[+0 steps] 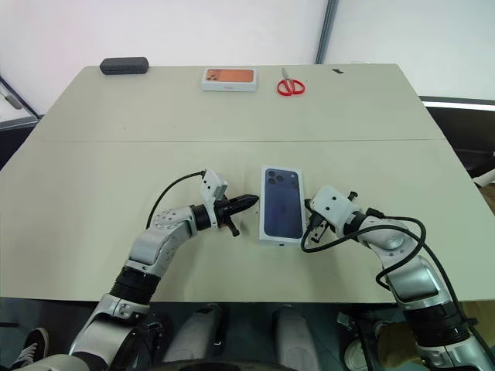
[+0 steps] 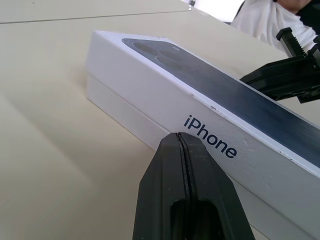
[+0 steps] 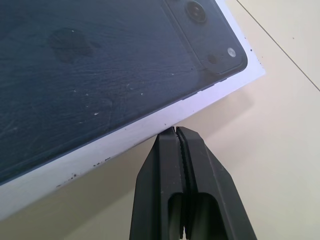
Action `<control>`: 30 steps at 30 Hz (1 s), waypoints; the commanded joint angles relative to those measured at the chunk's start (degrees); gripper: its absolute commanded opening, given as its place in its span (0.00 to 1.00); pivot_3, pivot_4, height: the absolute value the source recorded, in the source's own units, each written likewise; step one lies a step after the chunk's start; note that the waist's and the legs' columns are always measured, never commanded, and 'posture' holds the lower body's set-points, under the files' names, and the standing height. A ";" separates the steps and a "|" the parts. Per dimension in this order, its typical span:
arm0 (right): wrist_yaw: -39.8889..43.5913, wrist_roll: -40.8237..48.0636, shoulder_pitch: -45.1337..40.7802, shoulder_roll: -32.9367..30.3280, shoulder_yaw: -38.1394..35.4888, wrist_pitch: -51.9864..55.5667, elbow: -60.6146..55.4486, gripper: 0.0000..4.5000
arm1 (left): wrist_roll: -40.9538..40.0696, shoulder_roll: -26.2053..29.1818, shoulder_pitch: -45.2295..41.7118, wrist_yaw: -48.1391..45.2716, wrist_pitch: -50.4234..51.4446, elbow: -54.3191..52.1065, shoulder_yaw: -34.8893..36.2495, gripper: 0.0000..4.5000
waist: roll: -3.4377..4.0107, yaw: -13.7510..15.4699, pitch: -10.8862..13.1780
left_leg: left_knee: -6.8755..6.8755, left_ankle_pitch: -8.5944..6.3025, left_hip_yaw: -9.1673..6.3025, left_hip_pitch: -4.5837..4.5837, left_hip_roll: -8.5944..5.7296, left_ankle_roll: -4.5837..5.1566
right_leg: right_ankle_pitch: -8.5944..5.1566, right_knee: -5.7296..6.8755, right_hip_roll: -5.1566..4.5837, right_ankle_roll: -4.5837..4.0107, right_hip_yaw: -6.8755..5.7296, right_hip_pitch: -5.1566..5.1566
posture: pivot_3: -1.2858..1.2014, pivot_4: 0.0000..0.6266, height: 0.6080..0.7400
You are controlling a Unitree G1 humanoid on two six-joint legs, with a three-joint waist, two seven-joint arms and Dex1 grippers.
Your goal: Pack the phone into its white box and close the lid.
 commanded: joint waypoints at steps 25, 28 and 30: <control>1.28 3.87 -8.92 3.12 -3.91 0.19 -1.68 0.01 | -1.98 1.96 -2.72 0.51 1.99 -3.60 2.93 0.00 | 0.00 -0.08 0.00 | 0.02 0.01 0.03 0.03 0.01 -0.01 | 0.01 0.12 0.01 0.00 0.02 -0.02 | 0.52 0.24 1.00; 3.15 6.38 -8.09 4.30 -2.23 1.65 -5.52 0.01 | -4.07 1.63 -5.21 0.51 3.90 -4.60 4.39 0.00 | 0.00 0.01 0.00 | 0.02 0.01 -0.02 0.03 0.01 -0.02 | 0.01 0.15 0.01 0.00 0.00 -0.01 | 0.52 0.24 1.00; 5.34 9.08 -6.20 4.65 -0.78 3.52 -8.29 0.01 | -5.64 1.27 -7.73 1.00 5.32 -4.54 5.55 0.00 | -0.01 0.22 0.00 | 0.04 0.01 -0.03 0.02 0.00 -0.02 | 0.01 0.15 -0.01 0.01 -0.03 0.01 | 0.52 0.24 1.00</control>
